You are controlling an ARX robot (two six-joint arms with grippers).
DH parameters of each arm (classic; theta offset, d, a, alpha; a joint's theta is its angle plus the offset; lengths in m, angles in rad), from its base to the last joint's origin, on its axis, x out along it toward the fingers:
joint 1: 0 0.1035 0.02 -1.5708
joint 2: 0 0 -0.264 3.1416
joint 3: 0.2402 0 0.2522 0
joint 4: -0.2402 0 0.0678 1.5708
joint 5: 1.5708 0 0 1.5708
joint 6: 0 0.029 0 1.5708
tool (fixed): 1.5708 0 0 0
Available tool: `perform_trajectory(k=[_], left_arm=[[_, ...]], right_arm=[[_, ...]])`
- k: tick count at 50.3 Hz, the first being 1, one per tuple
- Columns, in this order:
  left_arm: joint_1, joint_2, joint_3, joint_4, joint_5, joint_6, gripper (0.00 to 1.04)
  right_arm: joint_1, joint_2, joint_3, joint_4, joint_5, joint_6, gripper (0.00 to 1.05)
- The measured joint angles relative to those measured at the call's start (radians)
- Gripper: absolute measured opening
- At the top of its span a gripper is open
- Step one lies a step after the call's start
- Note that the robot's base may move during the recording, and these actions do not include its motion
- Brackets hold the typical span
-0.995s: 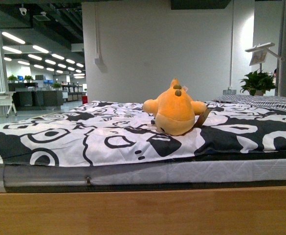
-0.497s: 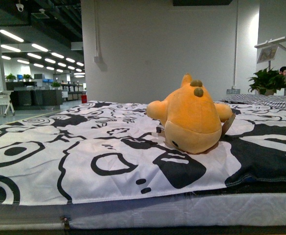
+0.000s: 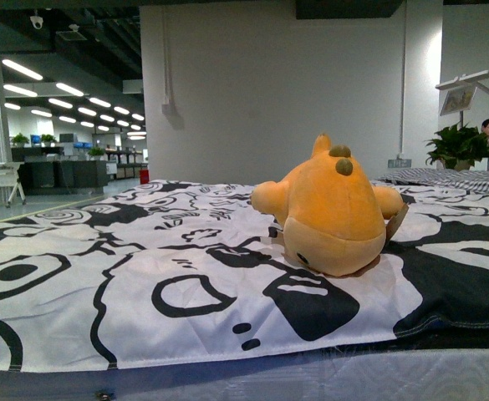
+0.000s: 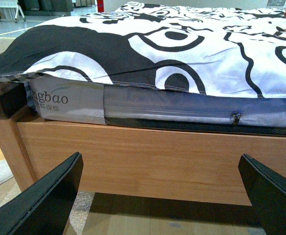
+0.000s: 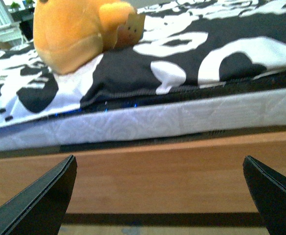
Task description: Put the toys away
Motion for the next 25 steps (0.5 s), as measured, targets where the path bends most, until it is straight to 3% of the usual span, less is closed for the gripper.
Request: perform_trajectory(k=[8, 17, 25], left_arm=[[0.000, 0.000, 0.000, 0.000, 0.000, 0.000, 0.99], [0.000, 0.000, 0.000, 0.000, 0.000, 0.000, 0.99], [0.000, 0.000, 0.000, 0.000, 0.000, 0.000, 0.99]], right_arm=[[-0.018, 0.218, 0.090, 0.190, 0.010, 0.010, 1.04], [0.092, 0.545, 0.319, 0.352, 0.089, 0.008, 1.04], [0.188, 0.746, 0.484, 0.375, 0.162, 0.000, 1.04]])
